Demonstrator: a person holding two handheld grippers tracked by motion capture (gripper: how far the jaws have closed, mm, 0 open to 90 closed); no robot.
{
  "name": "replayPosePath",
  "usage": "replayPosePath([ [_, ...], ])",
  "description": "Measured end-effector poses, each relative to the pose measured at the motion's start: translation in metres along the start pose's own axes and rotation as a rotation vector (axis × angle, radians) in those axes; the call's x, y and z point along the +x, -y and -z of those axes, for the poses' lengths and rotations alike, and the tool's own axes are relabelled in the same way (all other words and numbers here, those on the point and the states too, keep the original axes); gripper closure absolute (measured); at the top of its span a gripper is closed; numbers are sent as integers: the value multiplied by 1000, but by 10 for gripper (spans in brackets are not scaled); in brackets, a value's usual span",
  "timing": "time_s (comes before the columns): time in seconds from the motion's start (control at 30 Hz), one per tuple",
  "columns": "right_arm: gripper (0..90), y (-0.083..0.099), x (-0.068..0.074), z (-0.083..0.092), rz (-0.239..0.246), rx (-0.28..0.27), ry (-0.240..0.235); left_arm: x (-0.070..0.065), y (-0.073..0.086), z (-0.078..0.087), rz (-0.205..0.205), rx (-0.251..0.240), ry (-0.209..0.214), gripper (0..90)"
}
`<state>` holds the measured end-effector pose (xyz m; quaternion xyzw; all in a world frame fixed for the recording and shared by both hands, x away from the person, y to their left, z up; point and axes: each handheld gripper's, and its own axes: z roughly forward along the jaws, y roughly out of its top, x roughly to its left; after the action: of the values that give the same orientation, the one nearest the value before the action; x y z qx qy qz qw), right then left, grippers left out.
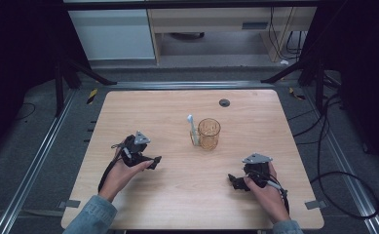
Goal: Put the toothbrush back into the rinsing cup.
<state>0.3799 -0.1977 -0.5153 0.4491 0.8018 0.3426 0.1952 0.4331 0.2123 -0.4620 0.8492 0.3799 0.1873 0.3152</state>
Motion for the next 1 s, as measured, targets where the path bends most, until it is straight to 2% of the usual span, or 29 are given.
replayPosePath([
  [0.37, 4, 0, 0, 0, 0, 0, 0, 24, 19, 10, 62, -4, -33, 77],
  [0.67, 4, 0, 0, 0, 0, 0, 0, 52, 36, 18, 131, -1, -68, 75],
  [1.0, 4, 0, 0, 0, 0, 0, 0, 72, 45, 11, 175, 10, -94, 69],
])
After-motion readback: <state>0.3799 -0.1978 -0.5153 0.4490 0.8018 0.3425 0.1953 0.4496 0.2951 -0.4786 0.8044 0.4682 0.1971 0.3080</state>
